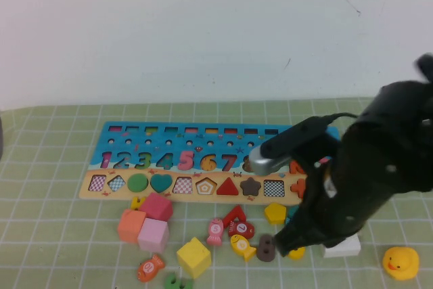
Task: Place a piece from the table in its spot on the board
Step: Pick up the "number 6"
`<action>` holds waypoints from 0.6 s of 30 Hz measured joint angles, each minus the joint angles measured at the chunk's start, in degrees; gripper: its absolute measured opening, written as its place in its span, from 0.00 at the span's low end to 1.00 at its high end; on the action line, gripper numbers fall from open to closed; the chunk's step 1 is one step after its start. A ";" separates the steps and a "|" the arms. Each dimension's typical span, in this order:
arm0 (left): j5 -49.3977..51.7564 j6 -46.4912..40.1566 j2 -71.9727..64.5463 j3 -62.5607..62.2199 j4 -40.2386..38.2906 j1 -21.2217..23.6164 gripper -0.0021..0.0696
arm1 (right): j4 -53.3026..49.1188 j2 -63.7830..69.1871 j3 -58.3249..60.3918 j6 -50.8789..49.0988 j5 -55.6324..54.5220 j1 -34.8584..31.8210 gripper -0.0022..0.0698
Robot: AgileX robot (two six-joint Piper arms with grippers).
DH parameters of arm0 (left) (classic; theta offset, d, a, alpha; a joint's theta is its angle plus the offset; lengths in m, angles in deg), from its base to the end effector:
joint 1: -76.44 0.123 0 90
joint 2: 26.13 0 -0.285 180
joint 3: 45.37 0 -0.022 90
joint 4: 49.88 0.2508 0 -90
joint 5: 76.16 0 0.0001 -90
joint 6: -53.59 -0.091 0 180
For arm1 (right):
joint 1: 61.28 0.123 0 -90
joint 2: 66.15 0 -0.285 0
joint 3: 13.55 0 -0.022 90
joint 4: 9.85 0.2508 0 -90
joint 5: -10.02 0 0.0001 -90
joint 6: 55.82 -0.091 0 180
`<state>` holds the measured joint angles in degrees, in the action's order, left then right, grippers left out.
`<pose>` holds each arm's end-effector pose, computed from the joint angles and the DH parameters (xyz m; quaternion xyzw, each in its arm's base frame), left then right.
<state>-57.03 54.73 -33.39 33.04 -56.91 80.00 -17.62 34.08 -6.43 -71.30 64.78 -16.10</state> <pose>0.0538 -0.0003 0.1768 -0.0660 0.7888 -0.0384 0.6099 0.2360 0.2232 0.2637 -0.2816 0.9450 0.0259 0.1646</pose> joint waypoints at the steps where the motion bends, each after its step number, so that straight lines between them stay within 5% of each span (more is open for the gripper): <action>1: 0.00 0.00 0.00 0.00 0.00 0.00 0.03 | 0.00 1.20 0.00 0.13 -1.03 0.00 0.03; 8: 0.00 0.00 0.00 0.00 0.00 0.00 0.03 | -0.41 8.51 0.00 -2.12 -3.02 0.00 0.08; 15: 0.00 0.00 0.00 0.00 0.00 0.00 0.03 | -0.50 12.83 -0.09 -5.78 -6.93 0.00 0.55; 18: 0.00 0.00 0.00 0.00 0.00 0.00 0.03 | -0.75 13.67 -0.09 -7.44 -9.06 0.00 0.63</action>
<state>-57.03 54.73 -33.39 33.04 -56.91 80.00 -18.37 47.75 -6.52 -78.74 55.72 -16.10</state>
